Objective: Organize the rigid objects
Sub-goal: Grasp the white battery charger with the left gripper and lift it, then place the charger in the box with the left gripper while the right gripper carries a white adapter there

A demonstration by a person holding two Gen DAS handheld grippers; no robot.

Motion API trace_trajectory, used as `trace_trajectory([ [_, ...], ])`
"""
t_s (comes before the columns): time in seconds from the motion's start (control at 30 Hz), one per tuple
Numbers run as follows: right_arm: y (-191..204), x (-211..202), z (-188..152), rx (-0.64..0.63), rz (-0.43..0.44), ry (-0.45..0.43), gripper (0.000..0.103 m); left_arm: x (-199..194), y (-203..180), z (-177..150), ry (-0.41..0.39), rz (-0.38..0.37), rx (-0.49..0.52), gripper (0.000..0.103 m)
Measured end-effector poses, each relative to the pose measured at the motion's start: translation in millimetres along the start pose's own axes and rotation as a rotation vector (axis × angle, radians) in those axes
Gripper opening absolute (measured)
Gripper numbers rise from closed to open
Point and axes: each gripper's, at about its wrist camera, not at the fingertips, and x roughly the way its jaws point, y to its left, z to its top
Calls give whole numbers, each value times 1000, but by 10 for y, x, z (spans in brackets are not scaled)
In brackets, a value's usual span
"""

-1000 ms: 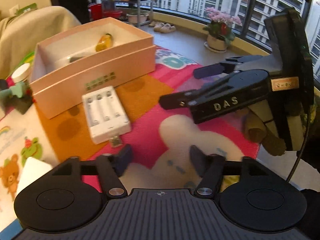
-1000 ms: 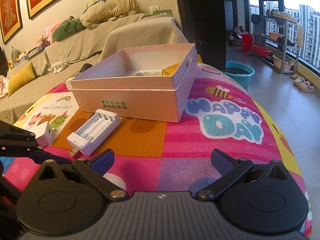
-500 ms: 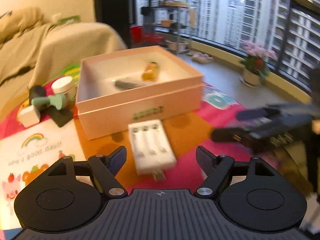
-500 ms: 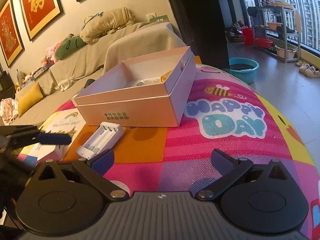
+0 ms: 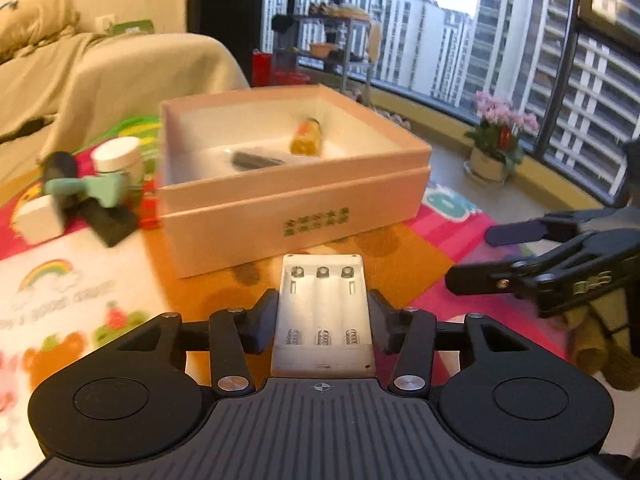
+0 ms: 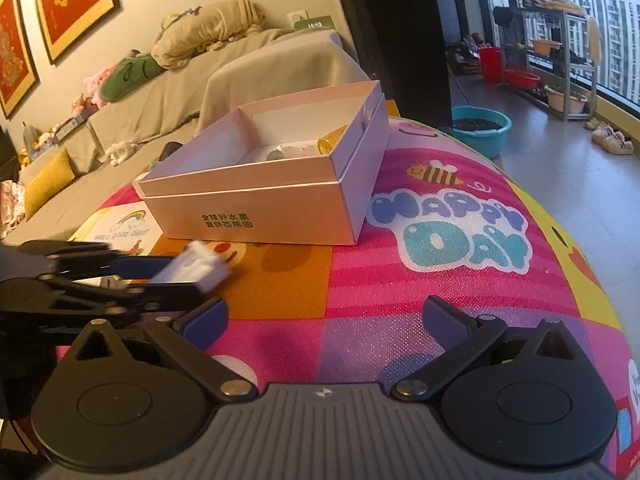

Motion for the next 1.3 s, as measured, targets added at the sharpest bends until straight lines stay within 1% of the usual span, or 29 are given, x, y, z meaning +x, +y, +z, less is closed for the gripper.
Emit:
trace_trajectory([
  [0.07,68,32,8,-35,-32,19,103,-288,133,13,-72,10,-28,52],
  [0.1,114,51,3,-65,-51,26,103,-437,213,22,-110,29,-47,52],
  [0.17,251,107,-28,-161,-110,47,103,-757,441,-2,-184,103,-101,52],
  [0.23,368,120,-43,-205,-141,40,103,-994,693,-86,-220,194,-166,52],
  [0.27,434,120,-37,-210,-119,47,102,-1072,826,-153,-224,231,-207,52],
  [0.33,658,119,-41,-230,-31,50,102,-1166,1072,-323,-208,274,-298,52],
  [0.4,968,124,-70,-313,36,30,102,-1209,1232,-504,-187,296,-364,52],
  [0.43,1193,132,-99,-385,68,13,102,-1219,1280,-594,-178,301,-385,52],
  [0.53,1728,181,-163,-545,135,-25,102,-1225,1371,-786,-160,291,-428,52],
  [0.6,2027,238,-211,-652,182,-40,102,-1219,1375,-849,-161,278,-443,52],
  [0.67,2249,331,-269,-756,198,-46,99,-1246,1366,-899,-167,269,-450,52],
  [0.73,2394,451,-301,-804,197,-20,98,-1264,1380,-932,-172,257,-454,53],
  [0.8,2409,530,-241,-775,217,-2,97,-1277,1402,-973,-175,245,-457,53],
  [0.87,2378,597,-131,-718,230,34,94,-1260,1381,-988,-171,230,-456,52],
  [0.93,2317,657,-59,-657,233,65,77,-1216,1342,-981,-161,215,-447,52],
  [0.97,2266,667,-22,-623,256,88,72,-1204,1313,-976,-155,208,-439,53],
  [1.03,2178,654,22,-573,268,119,72,-1165,1246,-952,-143,192,-419,53],
  [1.1,2084,563,18,-543,268,111,72,-1136,1156,-920,-128,169,-391,53],
  [1.17,1936,428,29,-493,287,110,72,-1110,1029,-875,-110,132,-353,52],
  [1.23,1746,232,61,-433,305,96,72,-1072,892,-814,-87,71,-314,52],
  [1.3,1563,15,106,-397,293,55,72,-1024,743,-733,-60,0,-274,52],
])
